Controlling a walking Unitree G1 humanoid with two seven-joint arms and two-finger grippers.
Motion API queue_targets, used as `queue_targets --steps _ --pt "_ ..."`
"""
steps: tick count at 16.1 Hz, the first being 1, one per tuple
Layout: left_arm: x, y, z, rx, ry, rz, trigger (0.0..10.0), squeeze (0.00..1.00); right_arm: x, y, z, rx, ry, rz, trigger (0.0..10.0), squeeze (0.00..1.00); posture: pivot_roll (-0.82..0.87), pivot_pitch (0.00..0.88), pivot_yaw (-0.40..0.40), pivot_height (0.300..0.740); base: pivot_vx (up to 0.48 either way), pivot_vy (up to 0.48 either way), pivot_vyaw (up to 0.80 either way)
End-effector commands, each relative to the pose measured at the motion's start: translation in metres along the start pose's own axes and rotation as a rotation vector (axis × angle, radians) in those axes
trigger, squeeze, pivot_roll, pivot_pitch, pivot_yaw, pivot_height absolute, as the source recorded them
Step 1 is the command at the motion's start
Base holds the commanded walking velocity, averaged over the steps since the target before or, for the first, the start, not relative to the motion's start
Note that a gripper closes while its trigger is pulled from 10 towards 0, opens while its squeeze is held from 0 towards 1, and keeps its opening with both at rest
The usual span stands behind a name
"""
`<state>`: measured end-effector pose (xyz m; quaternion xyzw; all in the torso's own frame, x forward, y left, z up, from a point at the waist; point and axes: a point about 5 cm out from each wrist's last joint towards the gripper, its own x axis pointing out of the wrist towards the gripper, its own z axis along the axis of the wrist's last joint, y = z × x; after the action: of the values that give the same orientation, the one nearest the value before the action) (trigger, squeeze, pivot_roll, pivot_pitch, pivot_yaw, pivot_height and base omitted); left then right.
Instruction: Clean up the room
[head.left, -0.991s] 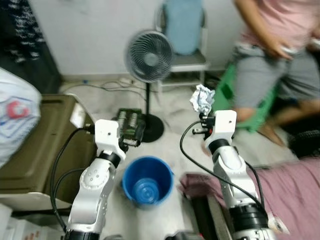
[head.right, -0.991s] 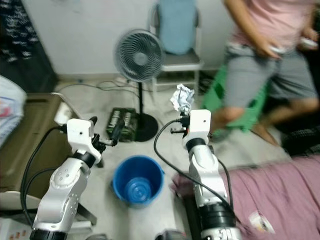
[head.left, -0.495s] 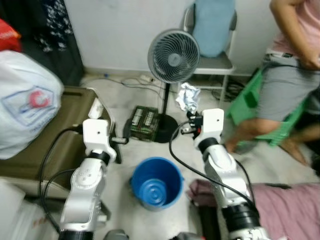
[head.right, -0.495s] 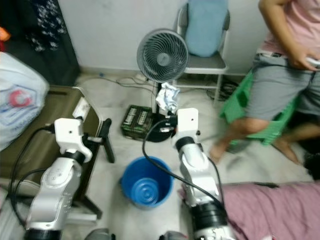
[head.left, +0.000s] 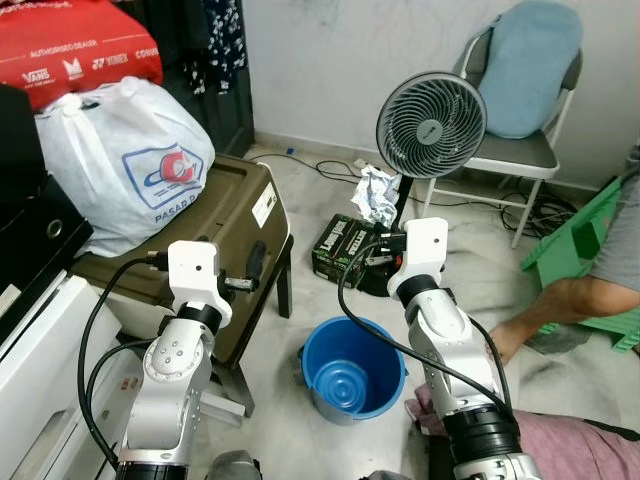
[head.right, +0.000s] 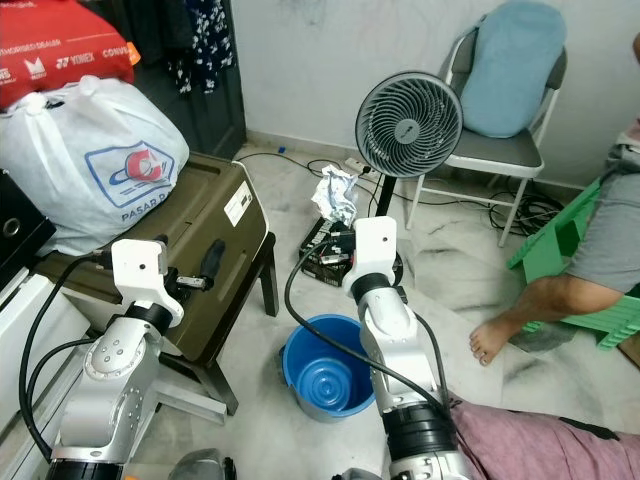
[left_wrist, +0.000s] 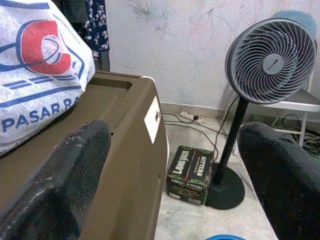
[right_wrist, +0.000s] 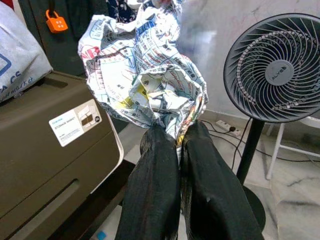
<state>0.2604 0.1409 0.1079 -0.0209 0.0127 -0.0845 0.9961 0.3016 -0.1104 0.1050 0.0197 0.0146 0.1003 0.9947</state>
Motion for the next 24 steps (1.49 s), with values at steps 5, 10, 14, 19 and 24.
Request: queue_targets --steps 5,10,14,19,24 --pt "0.0003 -0.0056 0.0044 -0.003 -0.021 -0.037 10.0 0.00 0.0023 -0.0055 -0.0014 0.007 0.016 -0.025 10.0 0.00 0.04 0.000 -0.042 0.740 0.064 0.000 -0.58" --pt "0.0004 -0.0068 0.0047 -0.010 -0.025 -0.044 10.0 0.00 0.0021 -0.0063 -0.0017 0.006 0.016 -0.026 10.0 0.00 0.04 0.000 -0.044 0.740 0.357 0.000 -0.09" --pt "0.0001 -0.0067 0.0048 -0.008 -0.025 -0.044 10.0 0.00 0.0020 -0.0054 -0.0015 0.005 0.015 -0.020 10.0 0.00 0.04 0.000 -0.044 0.740 0.389 0.000 0.00" --pt "0.0004 -0.0062 0.0036 -0.001 -0.016 -0.039 10.0 0.00 0.0021 -0.0039 -0.0012 0.000 0.011 -0.012 10.0 0.00 0.04 0.000 -0.042 0.740 0.322 0.000 0.00" --pt "0.0006 -0.0055 0.0029 -0.001 -0.009 -0.032 10.0 0.00 0.0015 -0.0038 -0.0029 -0.001 0.016 -0.013 10.0 0.00 0.04 0.000 -0.042 0.740 0.051 0.000 0.00"
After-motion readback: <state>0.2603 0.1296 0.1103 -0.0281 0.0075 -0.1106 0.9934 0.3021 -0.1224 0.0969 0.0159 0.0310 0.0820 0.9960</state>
